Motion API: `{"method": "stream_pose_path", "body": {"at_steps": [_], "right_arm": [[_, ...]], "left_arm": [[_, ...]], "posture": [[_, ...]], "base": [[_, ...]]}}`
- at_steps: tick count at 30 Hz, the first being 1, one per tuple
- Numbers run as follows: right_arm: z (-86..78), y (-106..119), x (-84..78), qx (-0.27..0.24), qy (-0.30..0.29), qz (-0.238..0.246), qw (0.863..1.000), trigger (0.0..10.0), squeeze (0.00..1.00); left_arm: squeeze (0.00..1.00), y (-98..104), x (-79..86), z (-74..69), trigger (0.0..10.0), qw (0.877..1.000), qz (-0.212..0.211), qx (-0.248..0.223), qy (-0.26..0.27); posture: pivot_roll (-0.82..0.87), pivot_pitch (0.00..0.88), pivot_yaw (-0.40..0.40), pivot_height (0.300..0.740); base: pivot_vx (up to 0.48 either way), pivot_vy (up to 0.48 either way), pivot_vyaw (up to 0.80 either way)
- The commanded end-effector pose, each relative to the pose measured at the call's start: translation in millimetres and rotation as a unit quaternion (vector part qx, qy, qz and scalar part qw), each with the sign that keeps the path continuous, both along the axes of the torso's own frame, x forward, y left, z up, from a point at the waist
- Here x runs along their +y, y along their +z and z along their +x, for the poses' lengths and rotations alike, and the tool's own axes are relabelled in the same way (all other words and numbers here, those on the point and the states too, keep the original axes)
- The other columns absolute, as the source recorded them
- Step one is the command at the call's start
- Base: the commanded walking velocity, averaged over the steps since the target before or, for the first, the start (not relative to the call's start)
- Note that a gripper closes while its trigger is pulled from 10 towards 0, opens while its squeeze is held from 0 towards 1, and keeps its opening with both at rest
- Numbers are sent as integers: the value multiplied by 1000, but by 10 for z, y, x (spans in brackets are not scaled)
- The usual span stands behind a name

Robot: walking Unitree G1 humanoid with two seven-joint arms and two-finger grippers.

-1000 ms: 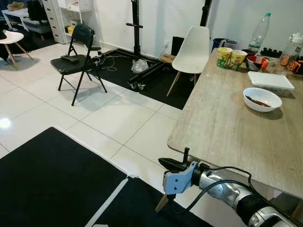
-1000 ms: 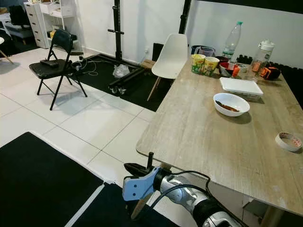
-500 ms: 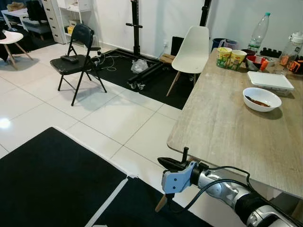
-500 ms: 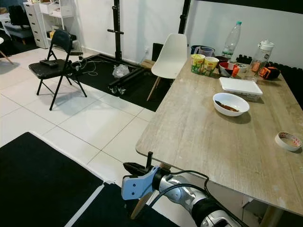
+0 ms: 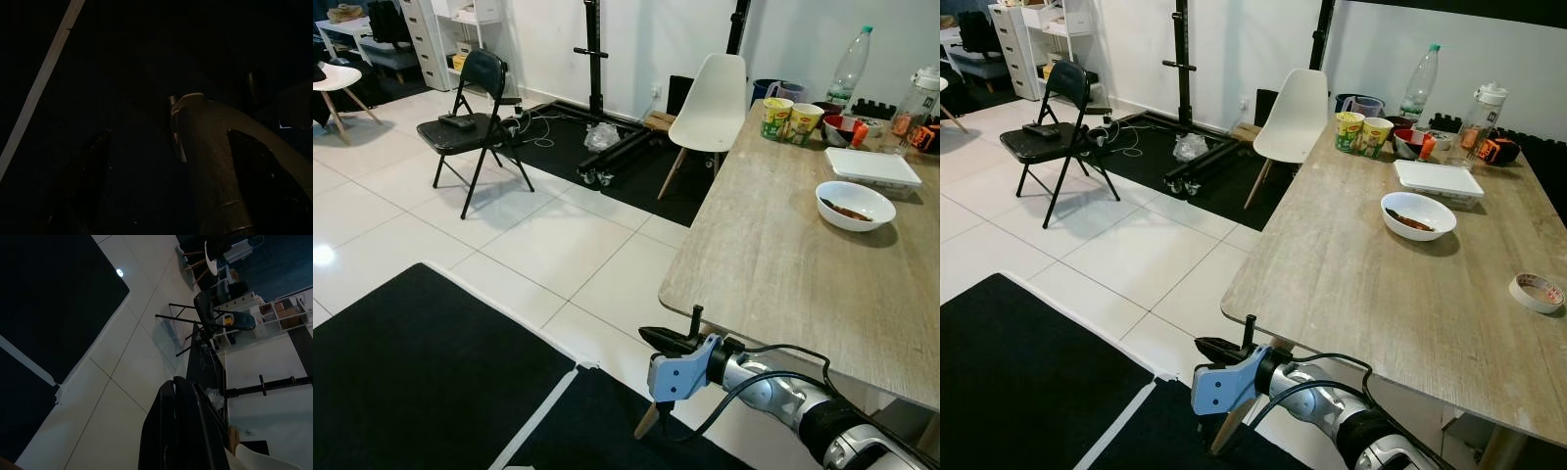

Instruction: Restocking fridge

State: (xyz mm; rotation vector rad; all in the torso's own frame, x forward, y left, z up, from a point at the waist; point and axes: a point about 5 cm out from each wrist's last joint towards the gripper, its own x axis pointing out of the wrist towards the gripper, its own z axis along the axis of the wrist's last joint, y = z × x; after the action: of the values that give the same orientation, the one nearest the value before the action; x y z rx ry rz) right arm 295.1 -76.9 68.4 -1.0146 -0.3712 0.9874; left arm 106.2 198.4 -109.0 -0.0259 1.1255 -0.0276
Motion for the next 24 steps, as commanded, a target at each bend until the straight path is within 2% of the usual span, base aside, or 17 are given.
{"method": "stream_pose_path", "body": {"at_steps": [1, 6, 24], "right_arm": [[-1, 2, -19, 1, 6, -2, 1000, 10000, 0], [3, 4, -45, 3, 4, -1, 1000, 10000, 0], [-3, -6, -47, 4, 6, -3, 1000, 10000, 0]], "left_arm": [[0, -43, -101, -104, 10000, 1000, -15, 19, 3], [0, -50, -175, -101, 10000, 1000, -22, 18, 4], [0, -57, -169, -132, 10000, 1000, -21, 21, 7]], "posture": [[-77, 0, -55, 740], [-79, 0, -58, 740], [-89, 0, -70, 740]], "base": [[0, 0, 0], [0, 0, 0], [0, 0, 0]]}}
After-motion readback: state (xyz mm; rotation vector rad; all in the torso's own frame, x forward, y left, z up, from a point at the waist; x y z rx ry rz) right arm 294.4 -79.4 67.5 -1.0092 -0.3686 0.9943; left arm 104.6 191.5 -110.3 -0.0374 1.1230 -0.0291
